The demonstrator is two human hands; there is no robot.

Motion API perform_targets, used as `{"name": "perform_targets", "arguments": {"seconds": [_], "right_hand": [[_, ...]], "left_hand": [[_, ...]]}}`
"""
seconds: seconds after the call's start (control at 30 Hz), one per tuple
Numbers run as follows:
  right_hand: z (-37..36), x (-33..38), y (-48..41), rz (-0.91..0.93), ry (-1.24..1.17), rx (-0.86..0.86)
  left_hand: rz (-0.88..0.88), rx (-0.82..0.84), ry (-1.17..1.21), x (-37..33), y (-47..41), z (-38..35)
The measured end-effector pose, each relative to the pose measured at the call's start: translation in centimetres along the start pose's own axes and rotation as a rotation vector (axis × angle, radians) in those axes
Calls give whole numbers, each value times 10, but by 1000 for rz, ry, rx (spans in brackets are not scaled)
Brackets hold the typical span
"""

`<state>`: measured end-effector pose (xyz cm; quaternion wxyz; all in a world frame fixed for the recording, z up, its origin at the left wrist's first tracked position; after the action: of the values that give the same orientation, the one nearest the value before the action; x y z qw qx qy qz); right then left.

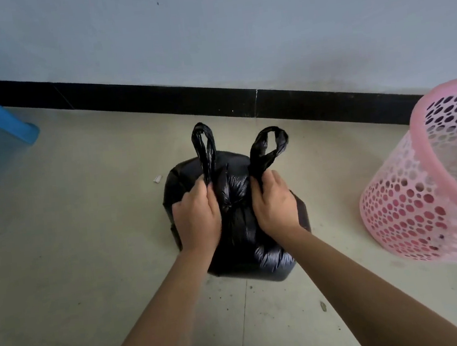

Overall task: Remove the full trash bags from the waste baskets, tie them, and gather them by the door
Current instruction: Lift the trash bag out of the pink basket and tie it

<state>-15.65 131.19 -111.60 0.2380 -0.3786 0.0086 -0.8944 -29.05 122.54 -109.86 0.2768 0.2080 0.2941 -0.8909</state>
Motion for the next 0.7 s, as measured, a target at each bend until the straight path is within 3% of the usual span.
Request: {"name": "perform_targets", "arguments": {"seconds": [0.1,0.33,0.5,0.6,0.7], "right_hand": [[-16,-3,-4,39,99,31],[-26,-18,-15,-12,43,12],[-19,-20,-18,-63,-16,37],[-16,-17,-11,-11,65,22],[-21,-17,-2,65,266,64]], "left_hand": [[48,-7,-48,18,0,-10],[120,142,-138,30,-4,-39],[264,368,-166,38,11,-57],[297,408,-169,35,14,-57],[337,385,-4,37,15,-48]]}}
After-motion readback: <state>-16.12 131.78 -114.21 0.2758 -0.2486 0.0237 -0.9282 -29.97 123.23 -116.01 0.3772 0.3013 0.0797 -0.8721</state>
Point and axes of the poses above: each hand's wrist, its own y-axis away from the middle knuckle, its own z-axis out of the back of the hand, x = y × z, the point moved 5 cm from there along -y, towards the middle knuckle, and after that the axes turned 5 degrees about z, right-handed, at the moved point
